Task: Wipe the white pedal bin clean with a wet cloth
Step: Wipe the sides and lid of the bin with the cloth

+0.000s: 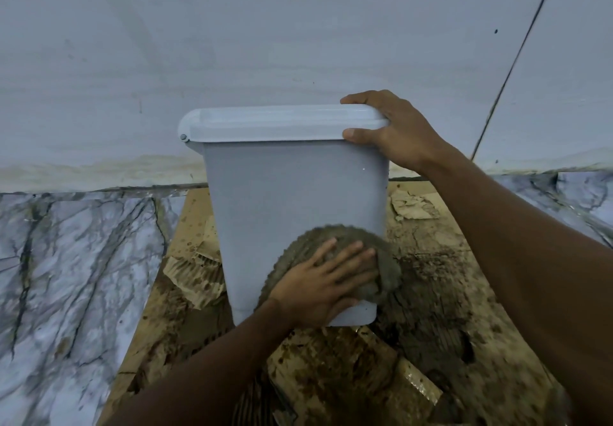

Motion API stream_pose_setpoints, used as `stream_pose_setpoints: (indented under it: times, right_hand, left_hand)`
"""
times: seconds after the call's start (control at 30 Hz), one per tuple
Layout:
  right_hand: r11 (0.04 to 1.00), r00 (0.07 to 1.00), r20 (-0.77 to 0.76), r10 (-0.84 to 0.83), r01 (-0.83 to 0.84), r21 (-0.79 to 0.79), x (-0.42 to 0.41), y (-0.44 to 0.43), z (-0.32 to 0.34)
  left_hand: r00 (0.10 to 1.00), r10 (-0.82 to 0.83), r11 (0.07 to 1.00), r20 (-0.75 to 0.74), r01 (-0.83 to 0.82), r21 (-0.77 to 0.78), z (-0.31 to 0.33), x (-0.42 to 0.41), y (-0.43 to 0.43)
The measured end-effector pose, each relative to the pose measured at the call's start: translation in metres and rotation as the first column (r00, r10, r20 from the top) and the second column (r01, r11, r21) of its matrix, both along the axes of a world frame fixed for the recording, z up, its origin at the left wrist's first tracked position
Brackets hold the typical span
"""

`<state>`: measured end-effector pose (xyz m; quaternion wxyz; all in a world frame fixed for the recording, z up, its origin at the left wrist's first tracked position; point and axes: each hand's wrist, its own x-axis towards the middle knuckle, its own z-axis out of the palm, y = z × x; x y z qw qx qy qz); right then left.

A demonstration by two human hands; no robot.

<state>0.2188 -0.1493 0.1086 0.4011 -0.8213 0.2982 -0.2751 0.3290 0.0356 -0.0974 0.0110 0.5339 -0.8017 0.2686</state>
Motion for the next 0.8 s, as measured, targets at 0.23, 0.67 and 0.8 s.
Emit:
stream_pose_setpoints:
  times: [0.23, 0.67, 0.8]
  right_hand:
    - [0.999, 1.0, -0.021, -0.017, 0.016, -0.035, 0.002, 0.0, 0.0]
    - [1.0, 1.0, 0.004, -0.018, 0.018, 0.001, 0.002, 0.002, 0.0]
    - [1.0, 1.0, 0.013, -0.02, 0.02, 0.009, 0.001, 0.003, 0.0]
  left_hand:
    - [0.926, 0.243, 0.933, -0.289, -0.305, -0.191, 0.064, -0.009, -0.046]
    - [0.992, -0.104, 0.994, 0.066, 0.102, 0.03, -0.023, 0.01, 0.02]
    - [0.975, 0.132, 0.978, -0.176, -0.157, -0.136, 0.014, 0.016, 0.003]
